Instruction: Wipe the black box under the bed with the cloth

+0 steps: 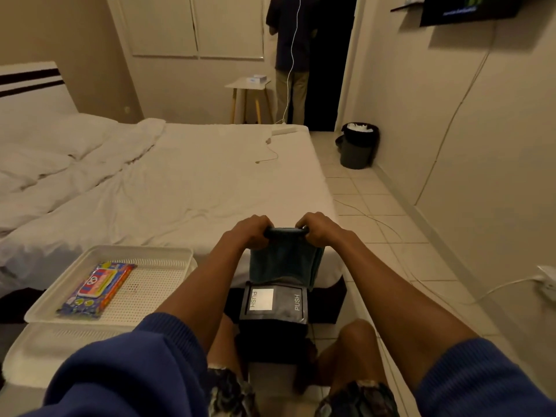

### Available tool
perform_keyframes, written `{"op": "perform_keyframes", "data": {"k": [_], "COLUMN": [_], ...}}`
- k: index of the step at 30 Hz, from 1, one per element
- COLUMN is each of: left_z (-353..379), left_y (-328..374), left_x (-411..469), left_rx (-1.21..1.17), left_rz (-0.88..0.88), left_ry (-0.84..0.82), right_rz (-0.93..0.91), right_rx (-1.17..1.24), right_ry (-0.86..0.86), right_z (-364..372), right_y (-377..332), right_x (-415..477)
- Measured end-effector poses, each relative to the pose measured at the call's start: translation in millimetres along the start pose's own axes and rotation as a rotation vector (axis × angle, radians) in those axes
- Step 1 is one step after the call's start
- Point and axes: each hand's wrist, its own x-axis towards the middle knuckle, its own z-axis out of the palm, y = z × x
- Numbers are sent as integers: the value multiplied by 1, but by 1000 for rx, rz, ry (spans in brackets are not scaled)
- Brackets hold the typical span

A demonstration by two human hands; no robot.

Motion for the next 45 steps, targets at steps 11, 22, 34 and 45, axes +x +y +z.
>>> {"op": "perform_keyframes", "data": {"k": [11,22,34,45], "left_z": [52,103,181,220], "left_y": [-17,-35,-57,-82], "left_x": [34,51,79,138], "left_rx": [-84,-79,-123,-137], "left_rz": [31,-10,-63,-158], "left_ry": [-107,-379,-539,-194], "right_rz": [42,45,79,197], "right_rx": [9,38,178,183], "right_ry": [-145,-307,-425,-159], "right_z": [45,97,175,246], "right_y": [36,58,100,138], "right_x": [20,29,59,117]}}
